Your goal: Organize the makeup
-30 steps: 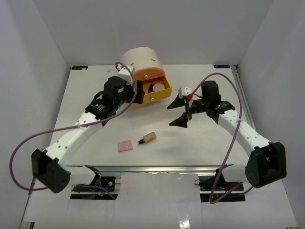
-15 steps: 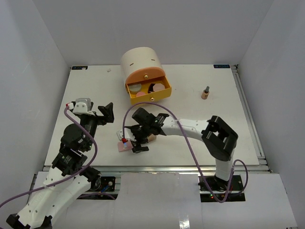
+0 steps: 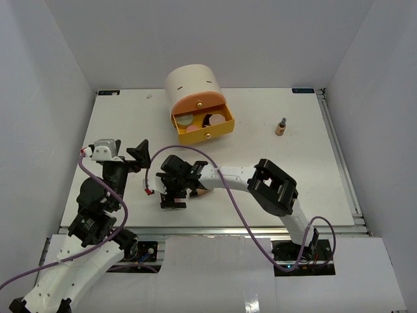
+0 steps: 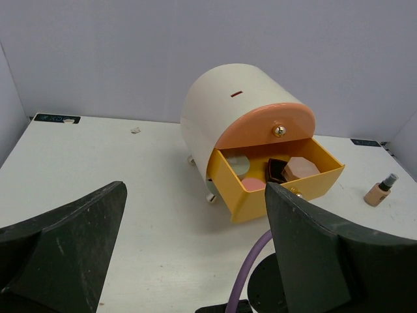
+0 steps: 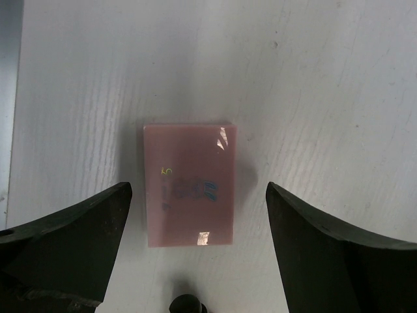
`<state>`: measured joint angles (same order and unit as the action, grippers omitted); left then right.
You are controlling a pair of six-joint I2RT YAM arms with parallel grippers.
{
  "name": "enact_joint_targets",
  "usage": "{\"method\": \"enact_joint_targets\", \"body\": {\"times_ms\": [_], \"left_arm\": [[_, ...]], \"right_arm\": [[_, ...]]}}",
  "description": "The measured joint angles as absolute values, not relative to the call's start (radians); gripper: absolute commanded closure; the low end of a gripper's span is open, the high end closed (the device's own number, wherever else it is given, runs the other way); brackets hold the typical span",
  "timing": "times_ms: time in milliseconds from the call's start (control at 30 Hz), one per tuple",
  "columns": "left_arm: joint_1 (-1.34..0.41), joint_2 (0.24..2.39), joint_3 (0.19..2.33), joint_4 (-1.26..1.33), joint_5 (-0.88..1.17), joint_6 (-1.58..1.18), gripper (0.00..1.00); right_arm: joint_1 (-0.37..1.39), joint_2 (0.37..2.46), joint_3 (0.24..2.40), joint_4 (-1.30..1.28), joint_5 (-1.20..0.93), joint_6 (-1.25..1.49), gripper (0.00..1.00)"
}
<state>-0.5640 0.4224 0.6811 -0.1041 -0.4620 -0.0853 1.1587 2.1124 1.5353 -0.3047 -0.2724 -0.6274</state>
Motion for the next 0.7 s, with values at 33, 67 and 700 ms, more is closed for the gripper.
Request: {"method": "enact_joint_targets", "body": {"times_ms": [33, 67, 700], "left_arm": [[-0.564, 0.42, 0.681, -0.104, -0.461, -0.085, 0.02], [-0.564, 0.418, 0.681, -0.104, -0.461, -0.085, 0.02], [-0.564, 0.408, 0.678, -0.097, -0.46, -0.085, 0.02]], "right_arm": [[1.159, 2.118, 1.541, -0.303, -0.267, -0.623, 0.1], [1.159, 2.124, 1.543, -0.3, -0.263, -0.618, 0.09], [1.157, 2.158, 1.574, -0.321, -0.347, -0.605, 0.41]]}}
